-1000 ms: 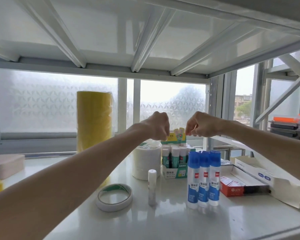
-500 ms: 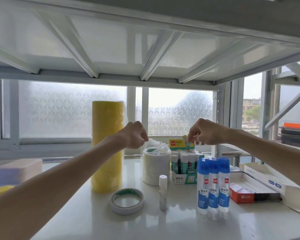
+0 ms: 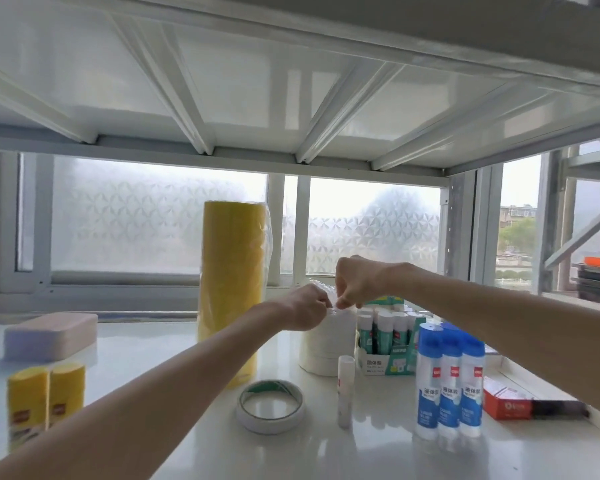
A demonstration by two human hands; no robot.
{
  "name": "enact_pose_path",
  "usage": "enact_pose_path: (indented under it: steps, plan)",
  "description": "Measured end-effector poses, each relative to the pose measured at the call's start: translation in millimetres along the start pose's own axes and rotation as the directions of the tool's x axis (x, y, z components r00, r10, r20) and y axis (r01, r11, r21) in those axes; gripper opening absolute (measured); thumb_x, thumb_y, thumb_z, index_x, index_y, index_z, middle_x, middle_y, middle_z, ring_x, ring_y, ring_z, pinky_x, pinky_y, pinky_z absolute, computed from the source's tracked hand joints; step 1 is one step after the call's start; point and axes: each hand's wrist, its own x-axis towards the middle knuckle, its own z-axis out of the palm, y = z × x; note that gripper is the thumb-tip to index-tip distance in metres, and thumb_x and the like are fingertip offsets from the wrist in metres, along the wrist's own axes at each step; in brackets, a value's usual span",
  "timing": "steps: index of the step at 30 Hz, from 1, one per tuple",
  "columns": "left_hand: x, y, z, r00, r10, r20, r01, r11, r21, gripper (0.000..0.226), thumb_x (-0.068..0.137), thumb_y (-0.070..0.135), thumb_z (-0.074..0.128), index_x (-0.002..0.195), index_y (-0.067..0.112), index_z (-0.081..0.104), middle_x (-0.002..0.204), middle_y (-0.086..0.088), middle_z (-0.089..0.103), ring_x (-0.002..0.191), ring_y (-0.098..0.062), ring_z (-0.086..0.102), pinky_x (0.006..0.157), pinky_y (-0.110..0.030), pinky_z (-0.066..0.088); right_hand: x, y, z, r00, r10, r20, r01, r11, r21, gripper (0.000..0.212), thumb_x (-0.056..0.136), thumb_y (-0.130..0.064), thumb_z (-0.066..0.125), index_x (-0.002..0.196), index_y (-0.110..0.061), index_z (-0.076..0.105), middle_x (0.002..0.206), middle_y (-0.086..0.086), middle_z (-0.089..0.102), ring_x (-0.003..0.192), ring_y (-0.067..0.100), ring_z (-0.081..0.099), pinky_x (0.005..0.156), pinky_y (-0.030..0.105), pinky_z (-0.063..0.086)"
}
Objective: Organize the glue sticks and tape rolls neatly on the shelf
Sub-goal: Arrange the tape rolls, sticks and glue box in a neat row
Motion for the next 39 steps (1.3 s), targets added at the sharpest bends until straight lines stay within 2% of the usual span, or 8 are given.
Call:
enact_pose_path:
  steps: [6, 10, 13, 22, 25, 30, 35, 39]
  plan:
    - [-6, 0, -5, 0.98, 0.059, -0.188, -0.081, 0.991, -0.111, 0.041, 0.093, 0.005, 0.059, 0.133, 0.008, 0.056, 0.133, -0.011, 0.06, 0.123, -0.025, 0.056, 0.098, -0.026, 0.044, -2, -20, -13, 0.987, -0.02, -0.162, 0.02, 1.0, 0.001, 0.022, 0.076, -0.002, 0.065, 0.056, -0.009, 0.059, 0.05, 0.003, 0.049, 0.051, 0.018, 0.045, 0.052, 0.032, 0.038]
    - [-27, 12, -28, 0.893, 0.137, -0.428, -0.224, 0.961, -0.16, 0.027, 0.086, 0.011, 0.074, 0.112, 0.006, 0.071, 0.104, -0.008, 0.075, 0.091, -0.017, 0.07, 0.087, -0.024, 0.054, -34, -27, -38, 0.919, -0.149, -0.365, 0.189, 0.979, 0.076, 0.009, 0.085, -0.011, 0.07, 0.089, -0.004, 0.075, 0.073, -0.002, 0.069, 0.062, 0.01, 0.064, 0.061, 0.021, 0.052]
    - [-59, 18, -41, 0.903, 0.141, -0.405, -0.225, 0.96, -0.167, 0.019, 0.085, 0.016, 0.074, 0.102, 0.01, 0.074, 0.091, 0.0, 0.075, 0.083, -0.011, 0.069, 0.076, -0.02, 0.052, -69, -32, -44, 0.885, -0.126, -0.447, 0.27, 0.923, 0.275, 0.016, 0.085, -0.021, 0.071, 0.098, -0.01, 0.069, 0.078, 0.004, 0.074, 0.065, 0.016, 0.073, 0.067, 0.025, 0.058]
    - [-131, -12, 26, 0.975, -0.084, -0.205, -0.018, 0.893, -0.451, 0.014, 0.086, 0.015, 0.067, 0.093, 0.022, 0.058, 0.077, 0.0, 0.077, 0.069, -0.018, 0.068, 0.081, -0.045, 0.057, -163, -70, 14, 0.919, 0.086, -0.384, 0.148, 0.829, 0.539, 0.014, 0.09, -0.005, 0.055, 0.102, -0.007, 0.062, 0.078, 0.012, 0.072, 0.06, 0.031, 0.071, 0.056, 0.04, 0.059]
    - [-129, -3, 41, 0.955, -0.09, -0.282, -0.024, 0.926, -0.377, 0.018, 0.083, 0.021, 0.073, 0.1, 0.018, 0.067, 0.074, 0.002, 0.076, 0.054, -0.002, 0.059, 0.065, -0.027, 0.049, -187, -87, 68, 0.877, 0.244, -0.413, 0.026, 0.836, 0.548, 0.026, 0.085, -0.01, 0.056, 0.111, -0.007, 0.058, 0.098, 0.009, 0.066, 0.076, 0.027, 0.066, 0.063, 0.037, 0.057]
    - [-127, 7, 46, 0.941, -0.15, -0.303, 0.077, 0.967, -0.242, 0.023, 0.073, 0.031, 0.083, 0.083, 0.019, 0.066, 0.078, 0.007, 0.073, 0.082, -0.013, 0.068, 0.075, -0.03, 0.054, -176, -82, 107, 0.872, 0.403, -0.279, -0.193, 0.806, 0.56, 0.04, 0.08, -0.009, 0.056, 0.118, 0.003, 0.051, 0.113, 0.019, 0.056, 0.091, 0.027, 0.053, 0.069, 0.024, 0.035]
    - [-128, -1, 52, 0.954, -0.123, -0.272, 0.075, 0.981, -0.18, 0.026, 0.069, 0.038, 0.084, 0.076, 0.027, 0.061, 0.068, 0.019, 0.064, 0.077, -0.01, 0.066, 0.078, -0.035, 0.057, -154, -76, 107, 0.888, 0.41, -0.206, -0.216, 0.769, 0.602, 0.022, 0.077, -0.006, 0.057, 0.098, -0.002, 0.051, 0.092, 0.011, 0.056, 0.08, 0.025, 0.055, 0.041, 0.016, 0.037]
    - [-124, -5, 51, 0.968, -0.062, -0.243, 0.027, 0.989, -0.145, 0.021, 0.068, 0.041, 0.084, 0.07, 0.028, 0.067, 0.068, 0.011, 0.064, 0.071, -0.01, 0.062, 0.071, -0.032, 0.055, -142, -69, 112, 0.9, 0.398, -0.179, -0.196, 0.735, 0.649, 0.018, 0.068, -0.011, 0.067, 0.085, -0.003, 0.066, 0.086, 0.014, 0.068, 0.081, 0.027, 0.066, 0.064, 0.036, 0.054]
